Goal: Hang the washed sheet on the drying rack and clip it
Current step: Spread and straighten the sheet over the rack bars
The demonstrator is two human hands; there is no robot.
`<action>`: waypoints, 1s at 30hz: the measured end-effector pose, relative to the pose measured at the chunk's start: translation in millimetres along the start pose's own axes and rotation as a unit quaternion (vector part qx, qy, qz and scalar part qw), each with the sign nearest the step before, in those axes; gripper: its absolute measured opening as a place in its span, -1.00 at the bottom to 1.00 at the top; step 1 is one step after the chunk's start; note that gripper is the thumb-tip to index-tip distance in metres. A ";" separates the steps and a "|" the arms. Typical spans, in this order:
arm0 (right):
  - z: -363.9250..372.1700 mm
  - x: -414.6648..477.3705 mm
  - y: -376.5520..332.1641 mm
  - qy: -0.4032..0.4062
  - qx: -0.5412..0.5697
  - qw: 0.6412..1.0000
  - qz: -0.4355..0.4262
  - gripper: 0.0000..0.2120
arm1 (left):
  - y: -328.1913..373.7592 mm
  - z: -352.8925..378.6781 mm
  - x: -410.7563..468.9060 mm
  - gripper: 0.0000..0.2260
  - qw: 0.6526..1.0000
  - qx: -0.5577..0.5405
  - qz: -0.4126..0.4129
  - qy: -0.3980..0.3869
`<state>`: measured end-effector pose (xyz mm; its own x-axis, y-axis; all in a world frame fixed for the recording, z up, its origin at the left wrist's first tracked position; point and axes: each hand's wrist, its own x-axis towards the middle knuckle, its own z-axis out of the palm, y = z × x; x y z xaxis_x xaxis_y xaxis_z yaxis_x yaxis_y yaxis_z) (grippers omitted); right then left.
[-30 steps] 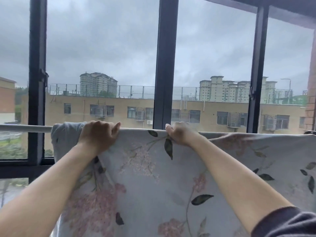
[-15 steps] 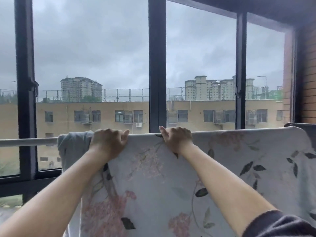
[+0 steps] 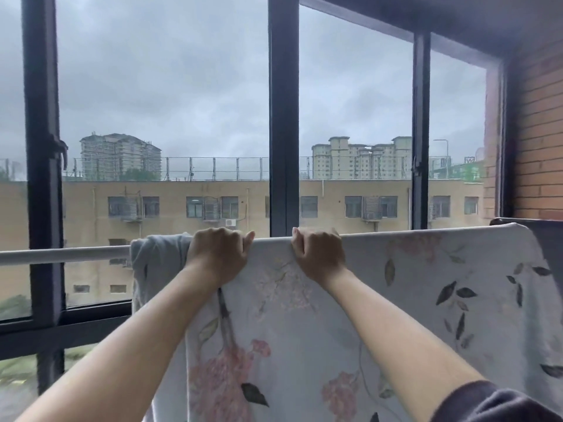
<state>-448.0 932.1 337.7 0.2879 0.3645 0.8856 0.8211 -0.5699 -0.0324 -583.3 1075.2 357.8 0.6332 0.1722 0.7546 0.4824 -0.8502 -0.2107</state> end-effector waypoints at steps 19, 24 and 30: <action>-8.7 4.6 -4.4 -0.128 -0.018 0.991 0.036 -0.66 | -42.7 18.2 -71.3 -0.56 0.991 -0.062 0.001 0.115; -1.1 -18.0 -47.9 -0.111 0.053 0.991 -0.044 -0.64 | -57.3 10.1 -100.3 -0.39 0.964 -0.178 -0.119 0.159; -0.9 -19.4 -108.1 -0.101 0.110 0.986 -0.080 -0.57 | -58.9 0.7 -119.6 -0.56 0.843 -0.465 -0.251 0.097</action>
<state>-542.8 986.0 324.4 0.2200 0.5883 0.7782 0.9444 -0.3283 -0.0188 -687.0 1105.1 279.5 0.3356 0.6190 0.7100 -0.0802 -0.7322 0.6763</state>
